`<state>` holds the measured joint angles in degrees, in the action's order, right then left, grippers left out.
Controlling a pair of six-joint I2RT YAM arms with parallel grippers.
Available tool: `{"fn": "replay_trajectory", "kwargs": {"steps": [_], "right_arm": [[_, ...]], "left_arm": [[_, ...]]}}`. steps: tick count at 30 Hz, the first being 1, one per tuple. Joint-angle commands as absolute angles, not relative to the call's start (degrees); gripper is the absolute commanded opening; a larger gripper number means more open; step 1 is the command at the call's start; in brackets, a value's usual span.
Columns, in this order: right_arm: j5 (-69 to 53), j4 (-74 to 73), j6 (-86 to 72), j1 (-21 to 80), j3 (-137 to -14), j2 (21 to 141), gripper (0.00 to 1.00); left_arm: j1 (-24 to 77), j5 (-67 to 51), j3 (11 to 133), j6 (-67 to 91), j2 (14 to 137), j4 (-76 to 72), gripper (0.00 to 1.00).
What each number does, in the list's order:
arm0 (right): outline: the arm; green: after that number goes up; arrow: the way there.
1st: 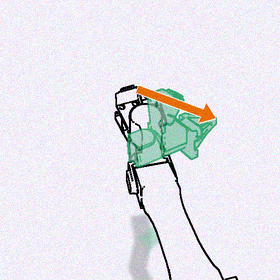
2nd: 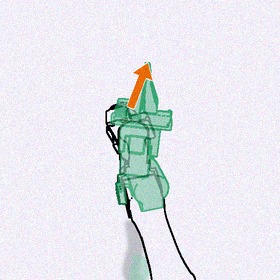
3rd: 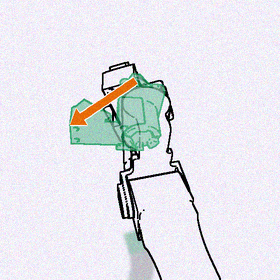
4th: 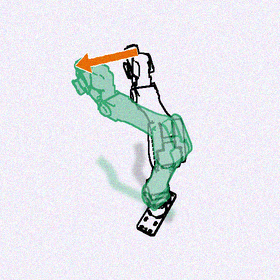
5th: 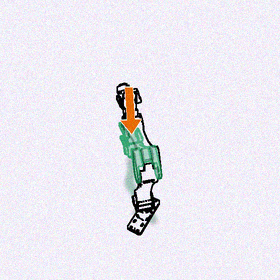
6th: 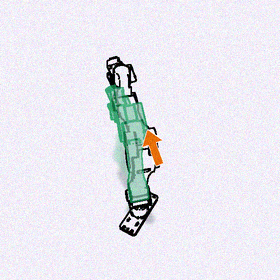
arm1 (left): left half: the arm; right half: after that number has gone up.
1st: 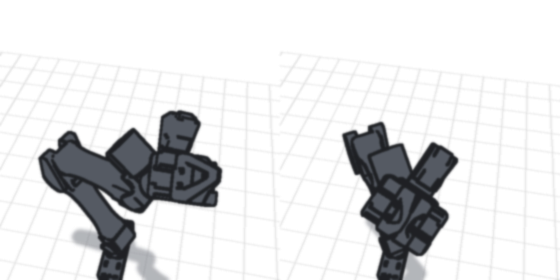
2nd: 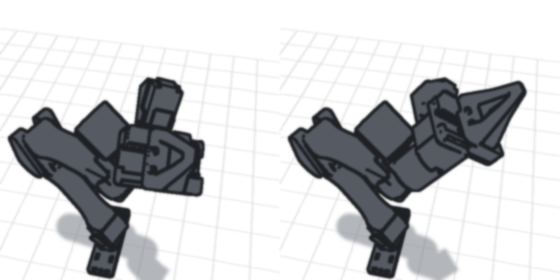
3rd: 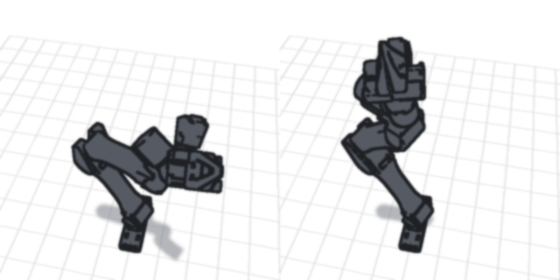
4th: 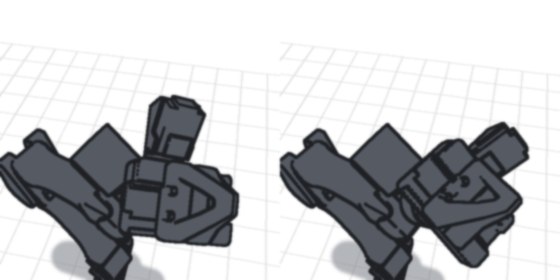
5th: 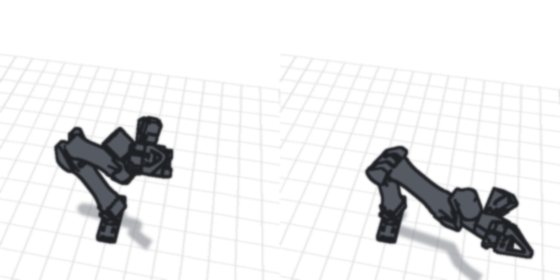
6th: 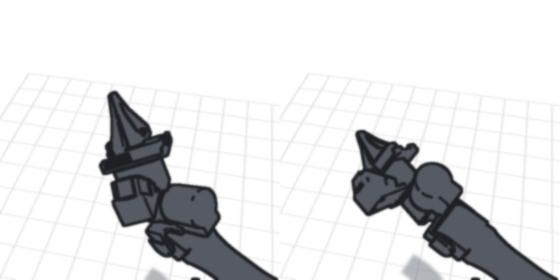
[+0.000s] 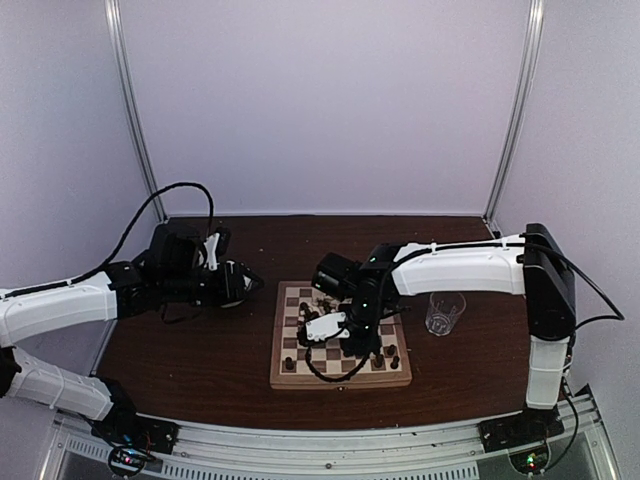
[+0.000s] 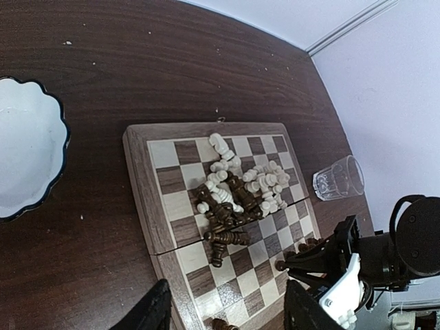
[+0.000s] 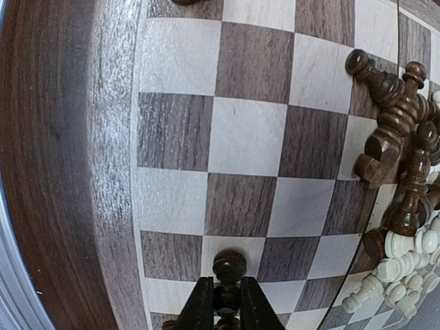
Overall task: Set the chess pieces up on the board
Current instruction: Place the pawn at d7.
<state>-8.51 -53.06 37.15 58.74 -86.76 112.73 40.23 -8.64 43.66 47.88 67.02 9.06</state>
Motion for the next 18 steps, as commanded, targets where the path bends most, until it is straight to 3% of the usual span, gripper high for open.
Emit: {"fn": "replay_trajectory", "kwargs": {"steps": [1,18], "right_arm": [[-7.0,-53.7,36.8,58.5,-88.6,113.7,0.15],[-6.8,-54.9,36.5,58.7,-89.3,113.5,0.20]], "left_arm": [[40.3,-9.1,43.0,47.8,66.7,6.6,0.56],[40.3,-9.4,42.3,48.0,66.5,6.4,0.56]]}}
